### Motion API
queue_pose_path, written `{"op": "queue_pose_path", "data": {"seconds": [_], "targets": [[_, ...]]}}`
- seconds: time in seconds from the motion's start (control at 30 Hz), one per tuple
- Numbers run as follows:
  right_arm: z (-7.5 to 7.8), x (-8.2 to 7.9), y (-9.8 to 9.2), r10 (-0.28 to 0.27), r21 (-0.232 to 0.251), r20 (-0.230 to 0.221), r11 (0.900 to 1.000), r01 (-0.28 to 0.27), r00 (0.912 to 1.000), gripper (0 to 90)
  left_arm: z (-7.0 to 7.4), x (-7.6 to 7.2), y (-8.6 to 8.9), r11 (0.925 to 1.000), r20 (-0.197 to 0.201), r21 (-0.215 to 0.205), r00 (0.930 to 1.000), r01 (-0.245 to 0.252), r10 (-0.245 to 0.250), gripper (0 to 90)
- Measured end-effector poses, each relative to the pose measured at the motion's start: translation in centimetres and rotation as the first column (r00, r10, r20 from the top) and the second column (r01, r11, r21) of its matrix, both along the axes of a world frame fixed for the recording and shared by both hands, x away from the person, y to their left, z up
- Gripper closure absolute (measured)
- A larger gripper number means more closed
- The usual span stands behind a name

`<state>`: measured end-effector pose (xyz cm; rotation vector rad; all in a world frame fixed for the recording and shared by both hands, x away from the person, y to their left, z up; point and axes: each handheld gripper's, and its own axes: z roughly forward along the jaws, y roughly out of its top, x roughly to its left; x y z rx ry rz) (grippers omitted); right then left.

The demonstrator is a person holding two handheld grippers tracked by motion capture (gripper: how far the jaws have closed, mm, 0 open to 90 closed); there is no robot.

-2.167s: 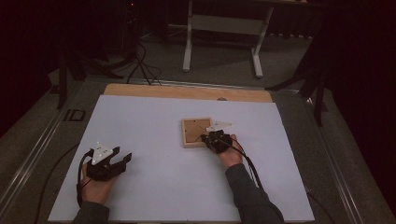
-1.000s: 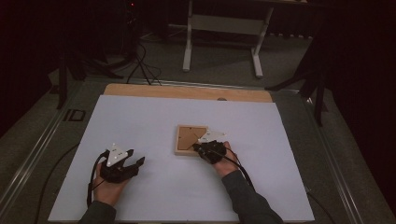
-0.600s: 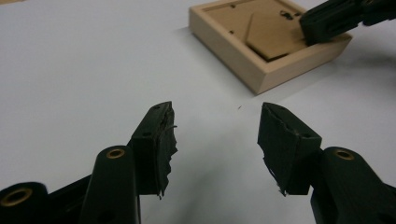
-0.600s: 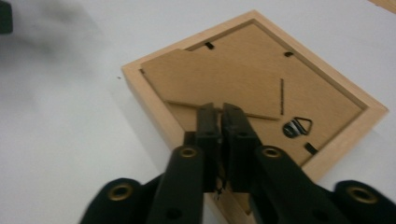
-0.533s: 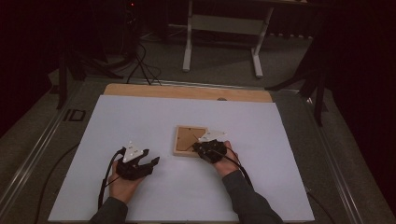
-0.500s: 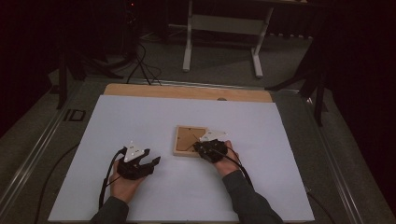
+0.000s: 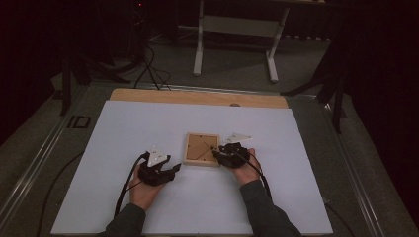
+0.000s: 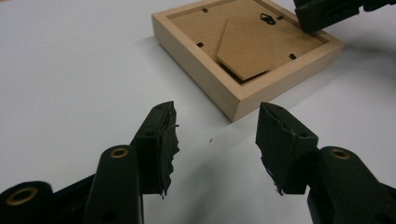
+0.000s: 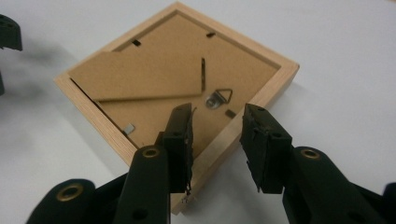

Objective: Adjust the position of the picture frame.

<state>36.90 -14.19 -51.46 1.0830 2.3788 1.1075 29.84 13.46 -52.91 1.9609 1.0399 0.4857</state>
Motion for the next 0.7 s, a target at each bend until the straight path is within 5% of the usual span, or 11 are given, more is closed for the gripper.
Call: {"op": "queue_pose_path", "data": {"seconds": [0.7], "targets": [[-0.3,-0.2,0.1,0.027,0.033,-0.024,0.999,-0.026,0.9994,72.1,-1.1,1.0,-2.1,0.9950,-0.060,0.047,0.9945,0.088,-0.085,55.3]]}}
